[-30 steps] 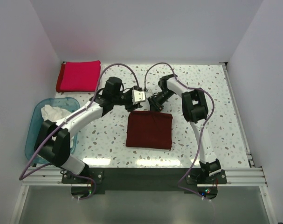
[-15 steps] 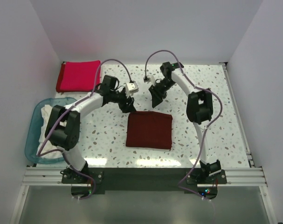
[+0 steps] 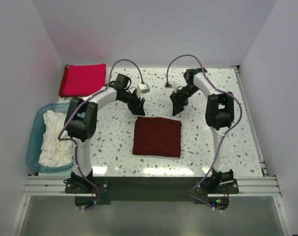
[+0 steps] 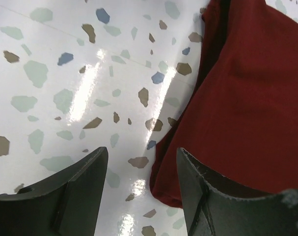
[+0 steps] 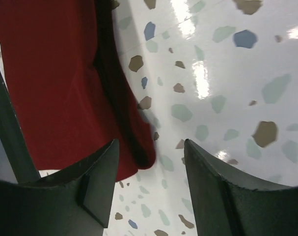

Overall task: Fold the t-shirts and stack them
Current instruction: Fold the tshirt

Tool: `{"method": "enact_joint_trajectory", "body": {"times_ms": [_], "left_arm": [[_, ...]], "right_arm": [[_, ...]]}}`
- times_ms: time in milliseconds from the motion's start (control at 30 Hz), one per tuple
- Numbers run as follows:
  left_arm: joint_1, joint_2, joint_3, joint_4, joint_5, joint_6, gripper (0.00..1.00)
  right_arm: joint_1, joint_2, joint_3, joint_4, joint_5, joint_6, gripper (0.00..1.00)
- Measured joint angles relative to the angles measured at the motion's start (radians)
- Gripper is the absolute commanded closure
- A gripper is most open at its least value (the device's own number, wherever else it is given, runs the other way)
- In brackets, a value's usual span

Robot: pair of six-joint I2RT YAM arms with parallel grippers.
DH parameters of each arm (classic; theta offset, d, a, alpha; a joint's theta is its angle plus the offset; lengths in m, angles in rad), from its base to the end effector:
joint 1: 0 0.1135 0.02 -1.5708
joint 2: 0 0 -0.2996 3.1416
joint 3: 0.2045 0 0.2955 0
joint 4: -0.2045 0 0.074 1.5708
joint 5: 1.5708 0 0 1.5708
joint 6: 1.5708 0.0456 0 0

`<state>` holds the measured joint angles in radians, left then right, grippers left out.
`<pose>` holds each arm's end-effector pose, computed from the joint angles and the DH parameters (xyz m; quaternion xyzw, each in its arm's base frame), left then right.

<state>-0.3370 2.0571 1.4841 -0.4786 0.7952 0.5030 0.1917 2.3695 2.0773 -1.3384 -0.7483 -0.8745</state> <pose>0.4500 -0.1922 0.1800 0.4541 0.7731 -0.3533 0.2669 0.5071 0.1300 0.1894 -0.4634 0.8069 0.3535 0.0961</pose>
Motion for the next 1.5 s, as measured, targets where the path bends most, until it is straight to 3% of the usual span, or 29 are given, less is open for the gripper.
{"method": "enact_joint_trajectory", "body": {"times_ms": [100,433,667,867,1233,1500], "left_arm": [[0.005,0.022,0.020,-0.061,0.009,0.022,0.39],[0.009,0.042,0.031,-0.189,0.053,0.090,0.42],[0.010,0.051,0.033,-0.227,0.058,0.119,0.81],[0.014,0.048,0.033,-0.228,0.061,0.122,1.00],[0.024,-0.053,0.013,-0.235,0.063,0.135,1.00],[0.029,-0.045,0.002,-0.229,0.043,0.137,1.00]], "right_arm": [[0.017,-0.001,-0.043,-0.005,0.013,-0.026,0.47],[0.022,-0.003,-0.116,-0.004,0.060,-0.115,0.48],[0.024,-0.021,-0.156,-0.005,0.078,-0.165,0.51],[0.024,-0.057,-0.158,-0.005,0.078,-0.195,0.49],[0.006,-0.081,-0.128,-0.005,0.063,-0.199,0.49],[0.009,-0.085,-0.131,-0.005,0.050,-0.209,0.49]]}}
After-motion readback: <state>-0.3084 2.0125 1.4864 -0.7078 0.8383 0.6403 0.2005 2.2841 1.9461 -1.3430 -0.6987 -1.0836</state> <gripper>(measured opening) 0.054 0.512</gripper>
